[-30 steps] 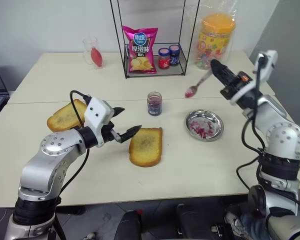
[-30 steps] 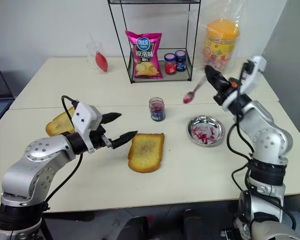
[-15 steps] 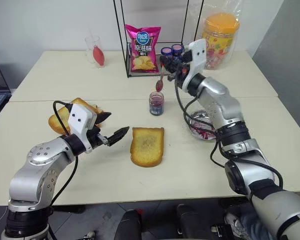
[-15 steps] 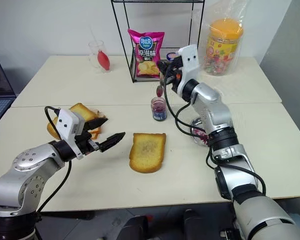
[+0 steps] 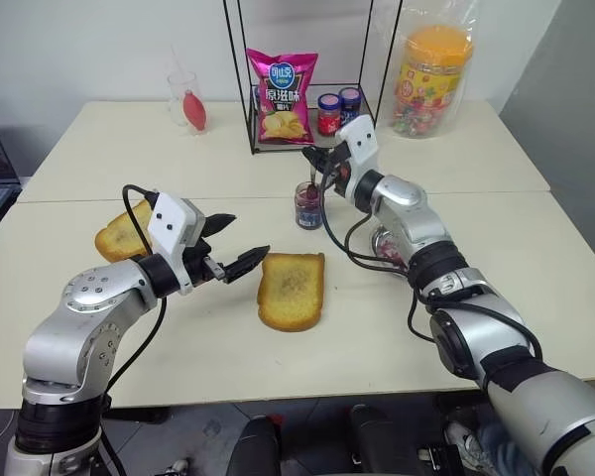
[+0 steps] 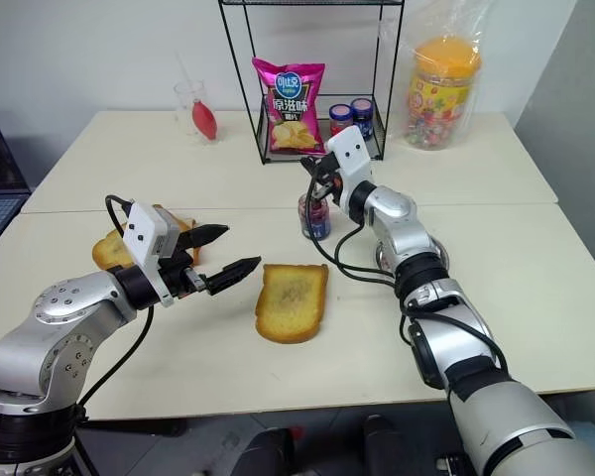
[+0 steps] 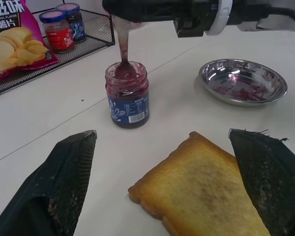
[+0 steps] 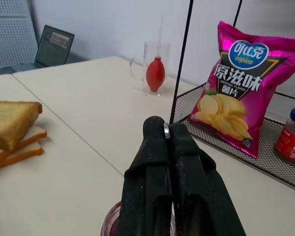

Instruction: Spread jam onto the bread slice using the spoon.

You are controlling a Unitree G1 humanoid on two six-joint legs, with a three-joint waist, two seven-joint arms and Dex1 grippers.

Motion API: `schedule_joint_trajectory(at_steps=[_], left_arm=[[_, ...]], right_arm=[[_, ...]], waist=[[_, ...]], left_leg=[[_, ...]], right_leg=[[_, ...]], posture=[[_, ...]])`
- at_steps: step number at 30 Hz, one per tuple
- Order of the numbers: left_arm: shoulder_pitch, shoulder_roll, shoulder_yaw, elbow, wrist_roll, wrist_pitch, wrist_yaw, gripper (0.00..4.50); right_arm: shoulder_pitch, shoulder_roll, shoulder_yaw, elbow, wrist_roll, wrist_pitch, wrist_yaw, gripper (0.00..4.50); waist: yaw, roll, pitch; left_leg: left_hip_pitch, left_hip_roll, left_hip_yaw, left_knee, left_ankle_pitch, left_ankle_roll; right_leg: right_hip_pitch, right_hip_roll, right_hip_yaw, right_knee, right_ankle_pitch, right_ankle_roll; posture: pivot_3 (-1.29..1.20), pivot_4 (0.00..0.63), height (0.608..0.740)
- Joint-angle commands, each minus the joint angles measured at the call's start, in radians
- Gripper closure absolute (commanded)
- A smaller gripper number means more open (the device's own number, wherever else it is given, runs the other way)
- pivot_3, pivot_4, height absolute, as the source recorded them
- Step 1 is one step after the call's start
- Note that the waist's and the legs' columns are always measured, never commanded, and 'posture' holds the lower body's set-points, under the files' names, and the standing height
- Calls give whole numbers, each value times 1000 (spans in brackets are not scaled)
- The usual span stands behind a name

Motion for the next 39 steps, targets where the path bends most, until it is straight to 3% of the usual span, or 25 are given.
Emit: schedule_joint_trajectory(at_steps=[1, 16, 39], left_arm=[[-12, 20, 11, 4, 14, -31, -2, 0], [-9, -3, -9, 55, 70, -109, 3, 0], [-38, -17, -31, 122, 111, -184, 5, 0]], right_arm=[[-48, 35, -49, 44, 23, 44, -2, 4487], [-74, 55, -189, 1, 112, 251, -7, 4487], [-90, 36, -280, -52, 179, 340, -25, 4487]], waist=[[-1, 0, 0], [-3, 0, 0], [-13, 0, 0]], left_leg=[[0, 0, 0, 0, 0, 0], [0, 0, 0, 0, 0, 0], [0, 0, 0, -1, 0, 0]], right_leg=[[0, 0, 0, 0, 0, 0], [0, 0, 0, 0, 0, 0], [0, 0, 0, 0, 0, 0]], posture=[[0, 150, 740], [0, 150, 740], [0, 150, 740]])
